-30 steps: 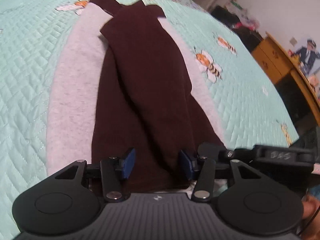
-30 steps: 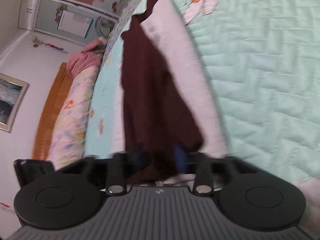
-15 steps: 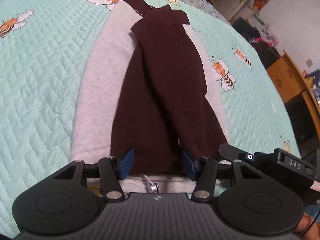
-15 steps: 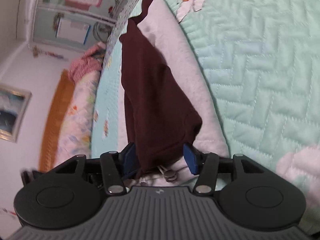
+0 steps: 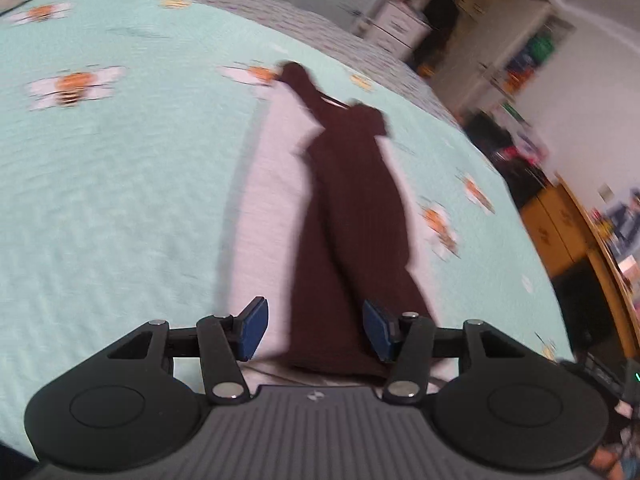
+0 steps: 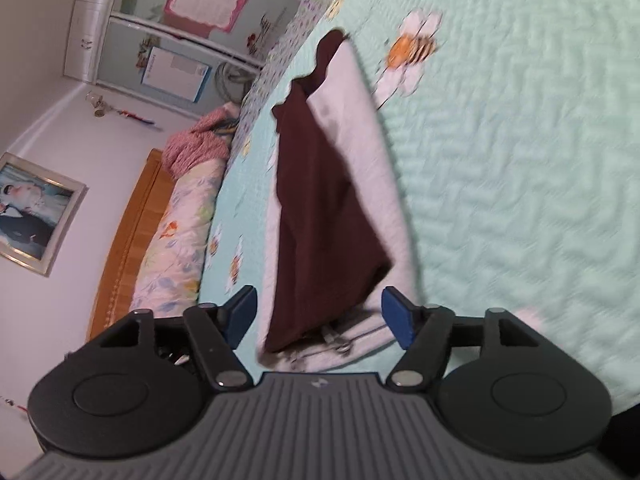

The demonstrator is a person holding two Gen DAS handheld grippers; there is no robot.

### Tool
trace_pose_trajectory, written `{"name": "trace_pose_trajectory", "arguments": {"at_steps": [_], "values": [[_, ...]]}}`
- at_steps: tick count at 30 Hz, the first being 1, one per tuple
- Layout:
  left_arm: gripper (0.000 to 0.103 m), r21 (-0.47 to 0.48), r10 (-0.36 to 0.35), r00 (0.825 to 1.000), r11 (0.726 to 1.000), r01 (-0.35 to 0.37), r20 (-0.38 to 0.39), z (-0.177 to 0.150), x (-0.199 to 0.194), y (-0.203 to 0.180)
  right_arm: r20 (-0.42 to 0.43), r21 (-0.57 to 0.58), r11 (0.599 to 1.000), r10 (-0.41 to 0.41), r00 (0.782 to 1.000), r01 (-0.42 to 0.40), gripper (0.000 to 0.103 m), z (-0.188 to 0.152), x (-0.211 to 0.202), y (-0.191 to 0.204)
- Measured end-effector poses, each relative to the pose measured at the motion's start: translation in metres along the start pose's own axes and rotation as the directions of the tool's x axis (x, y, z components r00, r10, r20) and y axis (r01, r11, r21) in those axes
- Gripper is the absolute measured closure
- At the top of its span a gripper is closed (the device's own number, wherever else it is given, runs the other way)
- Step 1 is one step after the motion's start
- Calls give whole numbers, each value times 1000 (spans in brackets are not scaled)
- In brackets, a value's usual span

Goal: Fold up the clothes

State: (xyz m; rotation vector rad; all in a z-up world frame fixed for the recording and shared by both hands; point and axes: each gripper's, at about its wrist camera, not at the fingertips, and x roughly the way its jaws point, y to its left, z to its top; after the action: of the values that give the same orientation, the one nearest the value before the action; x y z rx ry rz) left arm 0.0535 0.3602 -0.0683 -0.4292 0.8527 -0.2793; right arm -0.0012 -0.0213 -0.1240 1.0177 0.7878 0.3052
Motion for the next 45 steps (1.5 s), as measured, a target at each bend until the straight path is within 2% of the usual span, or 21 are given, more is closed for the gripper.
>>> {"name": "trace_pose_trajectory", "arguments": {"at_steps": [2, 4, 7, 12, 14, 16, 18, 21, 24, 27, 29, 33, 35, 37, 39, 40, 42, 44, 45], "values": [[48, -55, 47, 999, 997, -46, 21, 1, 0, 17, 13, 18, 1000, -18, 1000, 18, 31, 3, -2, -8], [48, -108, 37, 999, 993, -36, 2, 1, 3, 31, 0, 26, 999, -30, 1000, 30, 30, 6, 3, -14], [48, -129, 7, 997, 992, -16, -72, 2, 13, 39, -49, 26, 998, -51, 998, 52, 29, 6, 16, -20], [47, -144, 12, 996, 989, -25, -93, -1, 22, 52, -59, 41, 997, -57, 997, 59, 29, 3, 27, -28], [47, -168, -9, 995, 986, -8, -103, 1, 27, 60, -75, 38, 998, -50, 996, 53, 26, 3, 31, -28], [47, -187, -42, 992, 982, 20, -115, 3, 33, 65, -100, 25, 999, -38, 994, 41, 18, 5, 35, -25], [46, -207, -76, 989, 977, 48, -127, 6, 39, 70, -132, 17, 1000, -21, 991, 24, 14, 6, 42, -22], [45, -225, -160, 971, 967, 119, -176, 8, 50, 70, -181, 11, 1000, 3, 983, -1, 12, 8, 54, -18], [45, -210, -211, 955, 964, 166, -211, 7, 59, 66, -216, 20, 1000, 24, 976, -20, 12, 11, 64, -18], [45, -208, -279, 926, 951, 230, -254, 6, 68, 62, -236, 48, 998, 44, 971, -33, 12, 15, 69, -20], [40, -212, -313, 910, 942, 261, -271, 7, 75, 61, -249, 55, 998, 55, 967, -42, 12, 17, 72, -20], [40, -265, -383, 877, 913, 311, -290, 9, 88, 64, -260, 47, 996, 83, 962, -73, 13, 21, 82, -19], [40, -239, -386, 868, 916, 322, -311, 12, 91, 58, -256, 62, 994, 102, 961, -89, 16, 23, 83, -22], [42, -196, -378, 865, 924, 329, -330, 15, 93, 49, -252, 75, 992, 114, 961, -98, 30, 24, 84, -26], [46, -154, -355, 869, 935, 320, -345, 15, 95, 44, -252, 77, 993, 103, 962, -86, 45, 24, 82, -30], [47, -151, -353, 869, 935, 320, -347, 16, 95, 45, -249, 82, 993, 102, 963, -84, 53, 24, 80, -34], [50, -185, -364, 866, 930, 317, -344, 17, 96, 50, -239, 95, 992, 101, 966, -81, 62, 22, 77, -40], [64, -178, -341, 874, 938, 296, -345, 16, 96, 52, -233, 98, 992, 96, 968, -74, 71, 20, 75, -43], [65, -175, -334, 879, 941, 289, -342, 16, 96, 52, -233, 92, 994, 87, 969, -67, 77, 20, 75, -44]]}}
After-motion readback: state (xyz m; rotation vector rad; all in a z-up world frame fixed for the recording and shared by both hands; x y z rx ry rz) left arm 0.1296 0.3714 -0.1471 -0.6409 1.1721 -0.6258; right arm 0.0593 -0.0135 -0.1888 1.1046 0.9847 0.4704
